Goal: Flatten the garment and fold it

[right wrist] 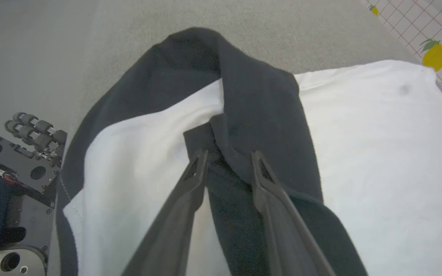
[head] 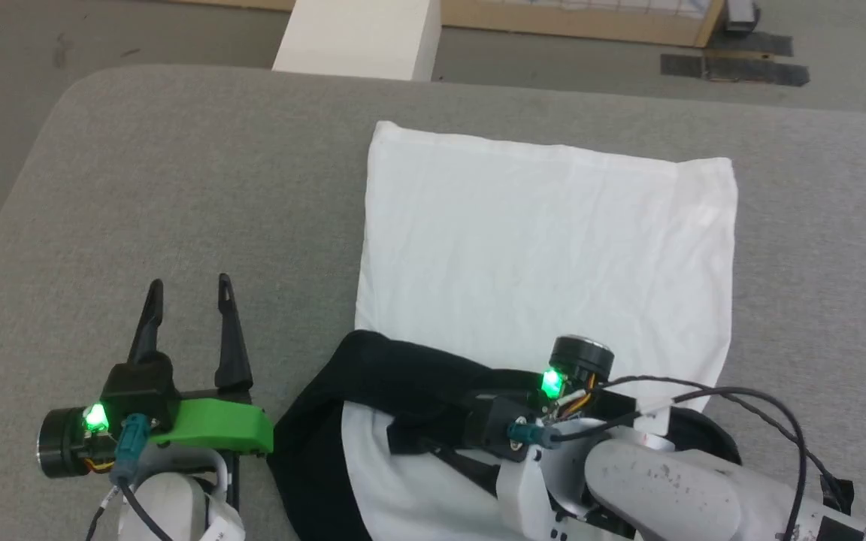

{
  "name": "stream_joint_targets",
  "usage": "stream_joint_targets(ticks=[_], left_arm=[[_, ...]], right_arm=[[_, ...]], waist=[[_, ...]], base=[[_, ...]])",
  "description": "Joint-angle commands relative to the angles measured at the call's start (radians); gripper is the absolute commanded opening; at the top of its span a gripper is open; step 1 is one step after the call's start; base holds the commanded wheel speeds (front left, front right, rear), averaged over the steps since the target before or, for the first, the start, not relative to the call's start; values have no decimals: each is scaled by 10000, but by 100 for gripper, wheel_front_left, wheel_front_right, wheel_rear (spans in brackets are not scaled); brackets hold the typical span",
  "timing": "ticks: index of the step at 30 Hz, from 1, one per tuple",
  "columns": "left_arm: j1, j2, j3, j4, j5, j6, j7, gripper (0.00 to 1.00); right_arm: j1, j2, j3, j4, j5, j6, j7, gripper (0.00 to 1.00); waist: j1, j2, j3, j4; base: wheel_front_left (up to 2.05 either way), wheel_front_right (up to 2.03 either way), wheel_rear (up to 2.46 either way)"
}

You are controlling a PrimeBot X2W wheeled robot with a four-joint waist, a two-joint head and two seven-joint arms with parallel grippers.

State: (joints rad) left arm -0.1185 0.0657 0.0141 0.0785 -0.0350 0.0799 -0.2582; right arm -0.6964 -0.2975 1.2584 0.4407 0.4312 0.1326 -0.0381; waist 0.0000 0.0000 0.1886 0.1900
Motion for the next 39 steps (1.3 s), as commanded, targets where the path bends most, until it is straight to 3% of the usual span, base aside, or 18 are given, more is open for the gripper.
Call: stream_joint_targets(ticks=[1, 7, 14, 19, 25, 29, 36, 39], left_arm=[[-34, 108, 94, 39, 1, -50, -36, 100], [-271, 481, 351, 220, 93, -174, -36, 100], [-1469, 973, 395, 1276, -7, -643, -36, 100], [-2811, 1268, 138, 2421, 87, -974, -27, 100], [-4849, 1508, -393, 3808, 283, -1393, 801, 100], [-6248, 1602, -538, 4853, 147, -1628, 1533, 100], [-8393, 1892, -1318, 6879, -113, -2046, 3490, 100], [-9803, 2229, -2432, 7996, -912, -2099, 5516, 100]], right_arm=[[-136, -18, -136, -187, 25, -19, -222, 100], [77, -495, -1795, -1337, -285, -19, -1046, 100], [1389, -661, -5403, -2656, -1422, -19, -1717, 100], [2654, -110, -8024, -3437, -2335, -19, -2062, 100], [4186, 1211, -10562, -4650, -2780, -19, -2221, 100], [4766, 1932, -11603, -5437, -2522, -19, -2232, 100], [5496, 2350, -12284, -6161, -2461, -19, -2235, 100], [5654, 2448, -12344, -6394, -2405, -19, -2236, 100]], waist=[[0, 0, -356, -345], [0, 0, -721, -847], [0, 0, -780, -1350], [0, 0, -609, -1645], [0, 0, -107, -1953], [0, 0, 407, -2169], [0, 0, 1453, -2582], [0, 0, 2176, -2967]], base=[[0, 0, 0], [0, 0, 0], [0, 0, 0], [0, 0, 0], [0, 0, 0], [0, 0, 0], [0, 0, 0], [0, 0, 0]])
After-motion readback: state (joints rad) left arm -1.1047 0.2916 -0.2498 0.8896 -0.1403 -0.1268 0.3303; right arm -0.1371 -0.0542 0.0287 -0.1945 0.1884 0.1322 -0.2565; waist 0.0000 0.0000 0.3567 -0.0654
